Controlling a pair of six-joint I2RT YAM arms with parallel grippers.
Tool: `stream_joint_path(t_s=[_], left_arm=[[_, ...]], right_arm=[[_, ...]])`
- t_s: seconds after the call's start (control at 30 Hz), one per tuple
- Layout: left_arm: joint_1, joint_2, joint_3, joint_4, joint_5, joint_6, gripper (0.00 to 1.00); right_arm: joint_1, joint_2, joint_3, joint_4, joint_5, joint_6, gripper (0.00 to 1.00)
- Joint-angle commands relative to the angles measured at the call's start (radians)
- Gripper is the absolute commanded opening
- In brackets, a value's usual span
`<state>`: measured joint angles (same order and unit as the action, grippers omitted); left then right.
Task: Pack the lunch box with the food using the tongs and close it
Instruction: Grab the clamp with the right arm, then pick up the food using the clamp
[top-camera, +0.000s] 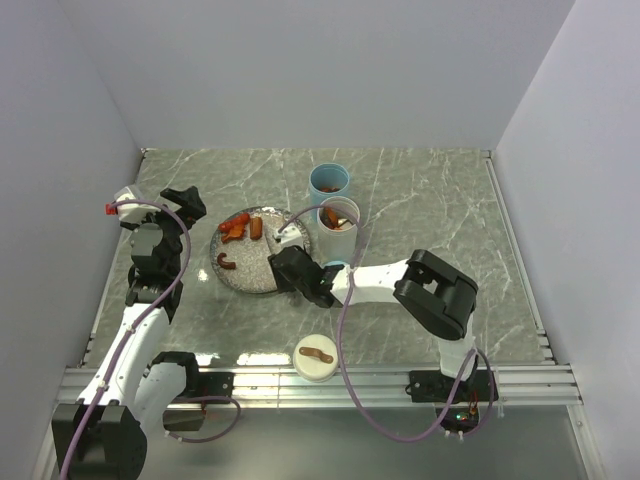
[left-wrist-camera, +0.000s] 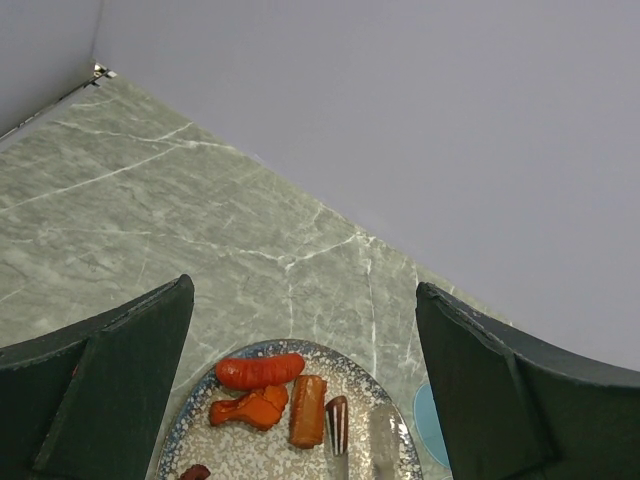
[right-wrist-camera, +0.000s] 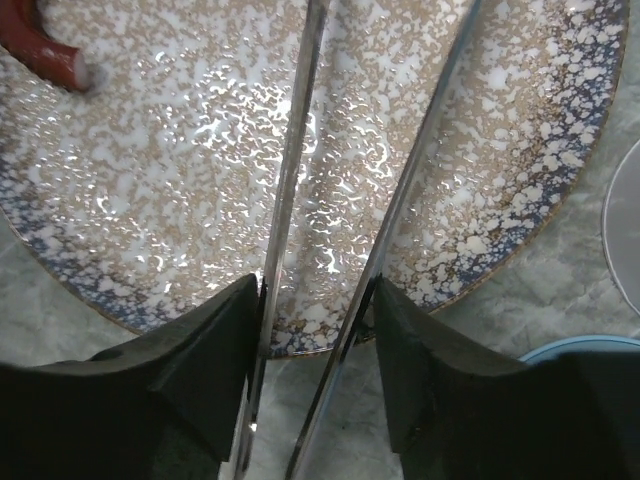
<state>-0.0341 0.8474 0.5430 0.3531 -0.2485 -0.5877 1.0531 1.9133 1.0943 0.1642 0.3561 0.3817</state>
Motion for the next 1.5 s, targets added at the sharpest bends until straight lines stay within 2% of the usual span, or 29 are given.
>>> stream_joint_path(t_s=[0.0, 0.07, 0.17, 0.4, 0.7, 1.47], left_arm=[[0.003, -0.021, -0.003, 0.024, 0.011, 0.002, 0.99], [0.003, -0.022, -0.002, 0.023, 0.009, 0.002, 0.99], [0.003, -0.028, -0.003, 0.023, 0.009, 0.002, 1.00], [0.003, -0.034, -0.005, 0.021, 0.006, 0.002, 0.99], [0.003, -0.038, -0.005, 0.017, 0.003, 0.002, 0.99], [0.003, -0.044, -0.006, 0.014, -0.005, 0.002, 0.99]], right_arm=[[-0.004, 0.012, 0.035, 0.014, 0.035, 0.000, 0.55], [-0.005, 0.001, 0.035, 0.003, 0.061, 0.000, 0.50], [-0.001, -0.042, 0.018, -0.017, 0.116, -0.004, 0.47], [0.028, -0.183, 0.001, -0.080, 0.221, -0.047, 0.46], [0.067, -0.249, 0.013, -0.101, 0.233, -0.072, 0.46], [0.071, -0.132, 0.069, -0.026, 0.080, 0.057, 0.47]])
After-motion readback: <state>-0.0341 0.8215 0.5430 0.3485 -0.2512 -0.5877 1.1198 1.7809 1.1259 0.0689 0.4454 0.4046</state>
